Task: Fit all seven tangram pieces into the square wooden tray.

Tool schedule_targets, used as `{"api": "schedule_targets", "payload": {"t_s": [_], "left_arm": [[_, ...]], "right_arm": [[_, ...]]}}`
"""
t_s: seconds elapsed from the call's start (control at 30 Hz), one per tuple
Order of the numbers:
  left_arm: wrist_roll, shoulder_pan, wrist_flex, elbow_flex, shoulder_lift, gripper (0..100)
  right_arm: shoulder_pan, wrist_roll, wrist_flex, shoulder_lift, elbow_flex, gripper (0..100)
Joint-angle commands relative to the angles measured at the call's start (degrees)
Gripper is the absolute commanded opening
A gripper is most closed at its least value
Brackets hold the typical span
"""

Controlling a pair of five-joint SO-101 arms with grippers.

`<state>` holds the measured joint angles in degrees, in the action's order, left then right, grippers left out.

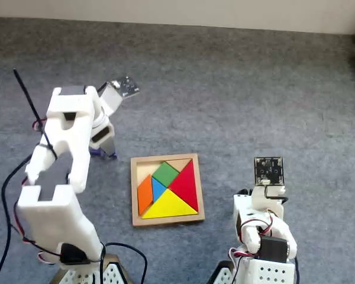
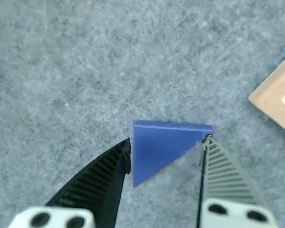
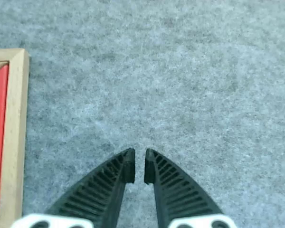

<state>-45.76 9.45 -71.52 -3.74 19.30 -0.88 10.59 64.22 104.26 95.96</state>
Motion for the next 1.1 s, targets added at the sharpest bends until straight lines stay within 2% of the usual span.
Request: {"api": "schedule_targets", "payload": {"t_s": [0.0, 0.17, 0.33, 0.73, 0.87, 1.07], "left_arm": [[0.35, -1.36, -4.48, 11.47, 5.32, 25], [0.35, -1.36, -8.26, 18.07, 10.95, 24], [0.35, -1.45, -9.41, 19.12, 13.23, 24], [0.53, -1.27, -16.44, 19.30, 12.70, 24], [0.26, -0.92, -16.70, 19.47, 9.45, 19], [0.35, -2.51, -15.56, 19.21, 6.37, 24]], "right_arm": [[-0.57, -0.09, -0.75, 0.92, 5.93, 5.2], [-0.57, -0.09, -0.75, 0.92, 5.93, 5.2], [-0.57, -0.09, -0.75, 0.92, 5.93, 5.2], [-0.57, -0.09, -0.75, 0.92, 5.93, 5.2], [-0.57, -0.09, -0.75, 0.92, 5.93, 5.2], [-0.57, -0.09, -0.75, 0.92, 5.93, 5.2]]}}
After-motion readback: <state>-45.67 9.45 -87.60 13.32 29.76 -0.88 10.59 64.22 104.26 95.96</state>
